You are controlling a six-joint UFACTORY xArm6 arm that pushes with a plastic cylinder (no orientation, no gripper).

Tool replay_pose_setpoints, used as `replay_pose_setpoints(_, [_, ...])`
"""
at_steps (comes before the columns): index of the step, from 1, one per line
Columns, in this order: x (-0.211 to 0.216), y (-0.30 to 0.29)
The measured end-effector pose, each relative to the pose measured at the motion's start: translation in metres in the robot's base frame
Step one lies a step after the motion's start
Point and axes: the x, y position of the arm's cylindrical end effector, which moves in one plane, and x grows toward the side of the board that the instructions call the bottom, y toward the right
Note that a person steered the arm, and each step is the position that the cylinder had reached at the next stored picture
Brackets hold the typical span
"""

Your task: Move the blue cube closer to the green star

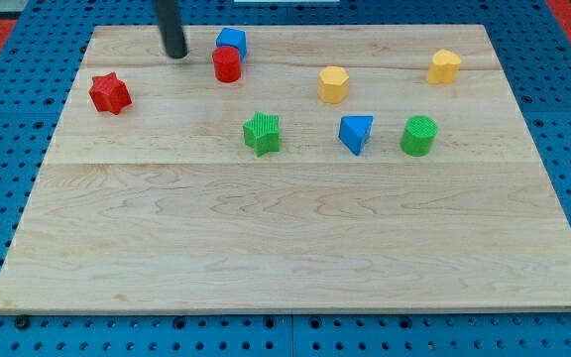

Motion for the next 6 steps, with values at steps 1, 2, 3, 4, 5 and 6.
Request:
replay_pose_setpoints(1, [-0.021,0.019])
replay_pose_setpoints(2, [-0.008,0.071])
replay_pose_setpoints(3, [0.015,0.116])
replay_pose_setpoints(4, [0.009,0.143])
replay_pose_setpoints(5, [0.030,0.159])
replay_pose_setpoints(6, [0.036,0.128])
